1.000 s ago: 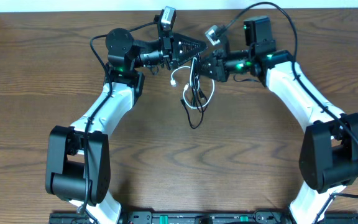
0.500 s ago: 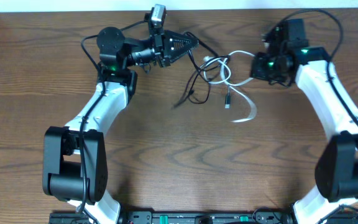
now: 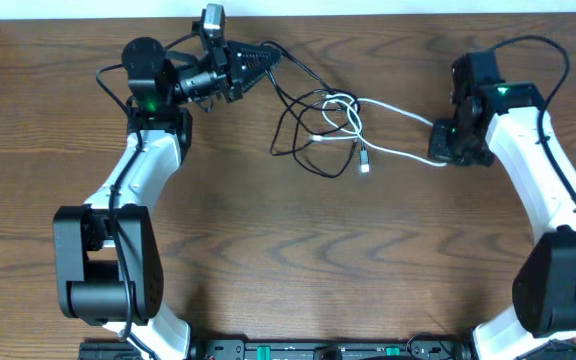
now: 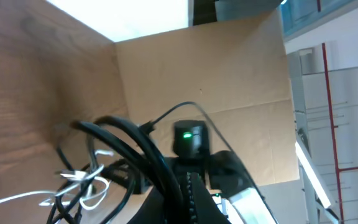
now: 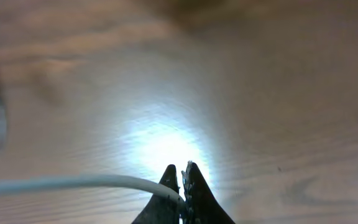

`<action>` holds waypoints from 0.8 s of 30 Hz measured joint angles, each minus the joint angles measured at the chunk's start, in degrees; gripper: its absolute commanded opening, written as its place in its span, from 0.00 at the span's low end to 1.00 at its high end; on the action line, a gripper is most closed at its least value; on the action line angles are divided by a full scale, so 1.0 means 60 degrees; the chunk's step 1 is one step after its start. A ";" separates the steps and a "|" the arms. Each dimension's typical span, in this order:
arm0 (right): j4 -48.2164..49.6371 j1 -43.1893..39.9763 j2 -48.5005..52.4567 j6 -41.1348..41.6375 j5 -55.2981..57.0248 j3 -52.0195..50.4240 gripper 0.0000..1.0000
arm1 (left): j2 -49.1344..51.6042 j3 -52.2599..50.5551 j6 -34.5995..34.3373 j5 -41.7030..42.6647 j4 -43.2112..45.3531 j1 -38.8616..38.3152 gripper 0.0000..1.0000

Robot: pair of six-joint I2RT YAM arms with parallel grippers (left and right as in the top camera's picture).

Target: Untangle cables

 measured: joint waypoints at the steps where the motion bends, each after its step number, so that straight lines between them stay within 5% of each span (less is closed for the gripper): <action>1: -0.0069 -0.0033 0.0087 0.0011 0.0080 -0.0102 0.01 | 0.0000 0.0000 -0.0062 0.0004 0.0157 0.0051 0.07; 24: -0.0794 -0.1195 0.0189 0.0361 0.0215 -0.0605 0.01 | 0.0000 0.0000 0.0211 0.0149 0.0463 0.0299 0.07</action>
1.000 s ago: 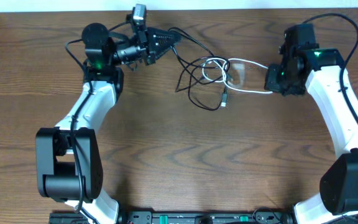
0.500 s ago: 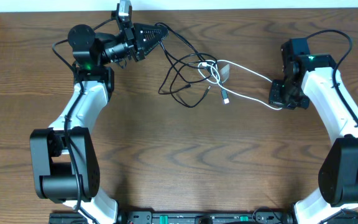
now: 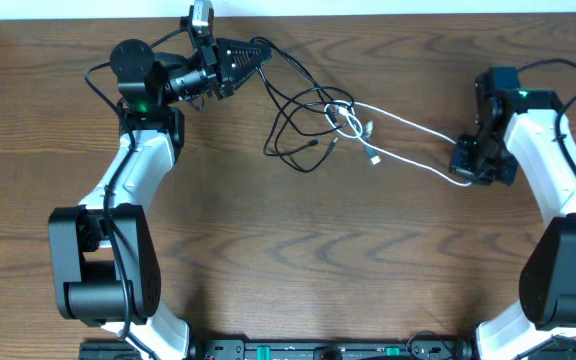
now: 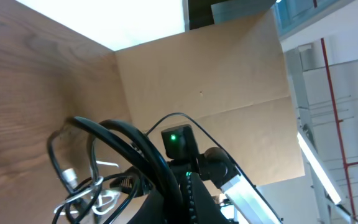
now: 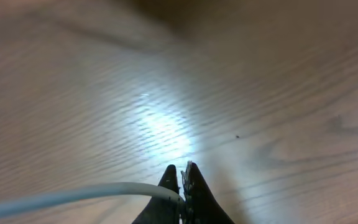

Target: Untangle cables

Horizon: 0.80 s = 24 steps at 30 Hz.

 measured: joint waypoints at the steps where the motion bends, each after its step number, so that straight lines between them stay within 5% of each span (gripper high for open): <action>1: 0.0007 -0.0113 0.0000 0.0040 0.0004 -0.0142 0.01 | 0.0000 0.0000 0.0109 -0.0004 0.0000 0.0000 0.08; 12: 0.0492 -0.1038 0.0000 -0.0423 -0.0925 -0.0980 0.02 | 0.0000 0.0000 0.0951 -0.0732 -0.0936 -0.0004 0.07; 24: 0.1534 -0.0350 0.0000 -0.3450 -0.5209 0.0076 0.42 | 0.0000 0.0000 0.0619 -0.0750 -0.0885 -0.0882 0.08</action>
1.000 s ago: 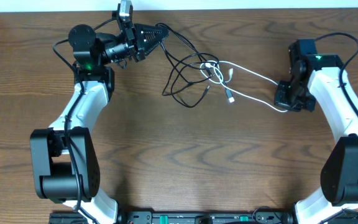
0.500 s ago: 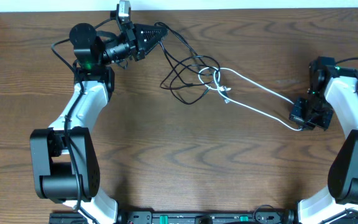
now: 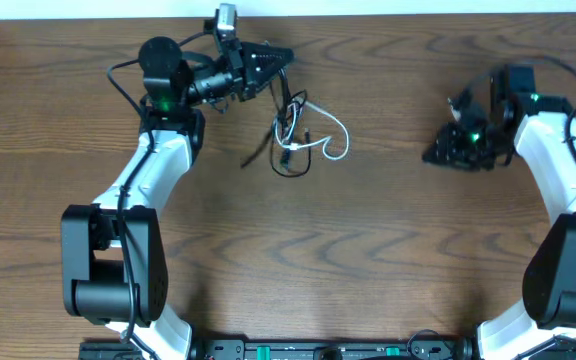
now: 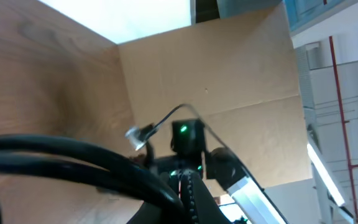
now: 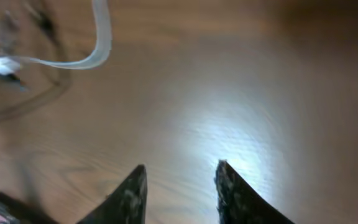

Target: Untangle cables

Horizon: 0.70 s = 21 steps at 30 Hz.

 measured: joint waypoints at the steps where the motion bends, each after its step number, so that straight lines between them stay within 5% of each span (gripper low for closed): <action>1: -0.0036 0.0051 0.0000 -0.0226 -0.0222 0.0317 0.44 | 0.0000 0.0000 -0.0153 0.0000 0.0095 -0.0036 0.08; 4: 0.0087 0.0153 0.0000 -0.0667 -0.0838 0.0889 0.63 | 0.0000 0.0000 -0.0696 0.0000 0.0743 -0.0102 0.07; 7: 0.0900 0.0386 0.0000 -0.1107 -0.1861 0.1184 0.69 | 0.0000 -0.0004 -0.1443 -0.0091 0.2047 -0.0175 0.07; 12: 0.2364 0.1020 0.0000 -0.1228 -0.3340 0.1198 0.73 | 0.0000 0.0000 -0.2463 -0.0430 0.3792 -0.0317 0.07; 21: 0.2889 0.2368 0.0000 -0.1515 -0.3515 0.1198 0.64 | 0.0000 0.0000 -0.3271 -0.0849 0.3865 -0.0616 0.07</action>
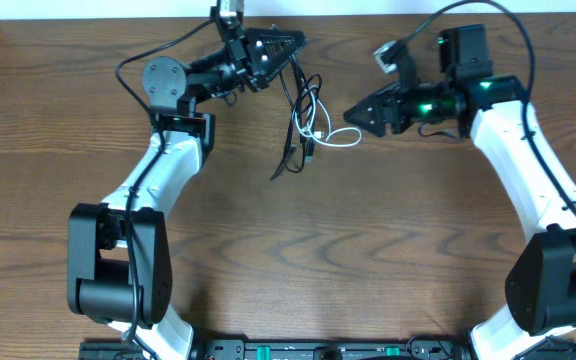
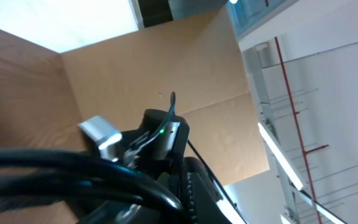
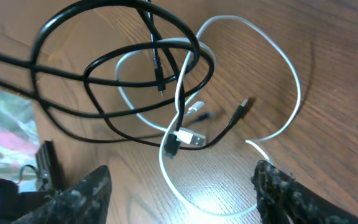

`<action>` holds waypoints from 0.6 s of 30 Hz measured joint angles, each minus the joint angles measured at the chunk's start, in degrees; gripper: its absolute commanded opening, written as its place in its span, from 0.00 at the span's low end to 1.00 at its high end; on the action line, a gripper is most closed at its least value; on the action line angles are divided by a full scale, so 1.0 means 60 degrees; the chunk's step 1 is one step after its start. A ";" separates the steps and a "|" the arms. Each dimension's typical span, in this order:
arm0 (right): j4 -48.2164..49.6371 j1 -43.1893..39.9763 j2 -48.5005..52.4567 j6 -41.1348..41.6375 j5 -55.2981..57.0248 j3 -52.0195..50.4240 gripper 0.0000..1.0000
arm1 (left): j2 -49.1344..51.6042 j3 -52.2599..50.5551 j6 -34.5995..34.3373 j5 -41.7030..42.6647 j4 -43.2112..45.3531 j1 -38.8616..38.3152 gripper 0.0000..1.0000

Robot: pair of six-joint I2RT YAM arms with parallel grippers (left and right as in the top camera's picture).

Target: Untangle cables

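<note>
A black cable (image 1: 290, 140) hangs from my left gripper (image 1: 298, 41), which is shut on it at the table's far edge. In the left wrist view the black cable (image 2: 73, 168) runs thick across the frame into the jaws. It loops over the table (image 3: 61, 73), crossed with a white cable (image 3: 296, 84) whose white plug (image 3: 191, 138) lies among the black loops. My right gripper (image 1: 350, 115) points left at this bundle with its fingers spread wide. Nothing is between them (image 3: 182, 183), and the white loop lies just below.
The wooden table (image 1: 288, 260) extends toward the front. A cardboard wall (image 2: 135, 74) stands at the back. My right arm (image 1: 508, 130) reaches in from the right, and its wrist shows in the left wrist view (image 2: 157, 127).
My right gripper was open at the right side, away from the cables. Now it is beside the bundle, spread wider. My left gripper has shifted a little up and right, still holding the black cable.
My right gripper was shut on the white cable at the right while my left held the black one. Then the white cable was stretched further right. Then the right gripper was open and the white cable lay back by the tangle. Now that gripper is at the bundle.
</note>
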 measured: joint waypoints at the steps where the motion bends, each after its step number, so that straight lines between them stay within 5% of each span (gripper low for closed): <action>1: 0.0040 0.0149 0.0000 0.0036 0.0182 0.0000 0.63 | 0.0000 0.0000 -0.0029 -0.0106 0.0004 -0.0120 0.08; 5: 0.0248 0.0543 0.0000 0.0168 0.0678 0.0000 0.61 | 0.0000 0.0000 -0.0109 -0.0470 -0.0044 -0.0608 0.07; 10: 0.0535 0.0790 0.0004 0.0783 0.1235 0.0000 0.38 | 0.0000 0.0000 -0.0270 -0.0871 -0.0047 -0.0867 0.08; 18: 0.1137 0.0991 0.0510 0.1960 0.1978 0.0000 0.39 | 0.0000 0.0000 -0.0419 -0.1096 -0.0051 -0.0911 0.08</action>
